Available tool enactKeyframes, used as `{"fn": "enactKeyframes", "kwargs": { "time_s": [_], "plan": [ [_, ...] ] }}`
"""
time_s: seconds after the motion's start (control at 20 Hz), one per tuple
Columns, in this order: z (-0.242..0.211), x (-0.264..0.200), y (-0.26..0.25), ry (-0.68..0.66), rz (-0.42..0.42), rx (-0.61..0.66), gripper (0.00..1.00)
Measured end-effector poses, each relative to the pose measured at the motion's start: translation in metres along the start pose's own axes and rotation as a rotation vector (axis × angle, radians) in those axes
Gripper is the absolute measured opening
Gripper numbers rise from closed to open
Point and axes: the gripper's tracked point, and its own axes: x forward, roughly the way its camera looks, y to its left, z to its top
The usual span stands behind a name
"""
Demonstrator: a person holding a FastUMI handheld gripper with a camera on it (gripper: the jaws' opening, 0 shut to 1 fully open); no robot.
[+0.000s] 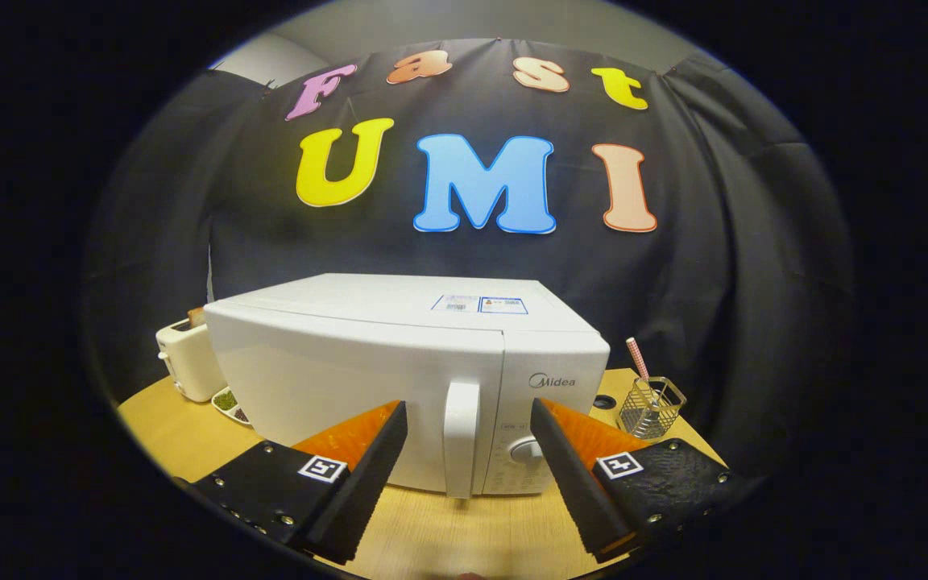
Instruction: Open the microwave, put the food inside, and close the microwave door.
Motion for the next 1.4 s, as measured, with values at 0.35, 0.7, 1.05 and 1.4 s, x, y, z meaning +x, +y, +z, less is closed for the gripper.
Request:
{"fn": "enactKeyframes", "kwargs": {
  "time_s": [0.35,0.7,1.05,1.4],
  "plan": [
    [-0.028,0.021,0.004,0.072,-0.015,-0.003,0.95],
    [-0.043,0.028,0.002,0.131,-0.038,0.024,0.52],
    [-0.045,0.027,0.009,0.169,-0.045,0.038,0.19],
    [-0.045,0.026,0.009,0.182,-0.031,-0.014,0.07]
  ]
}}
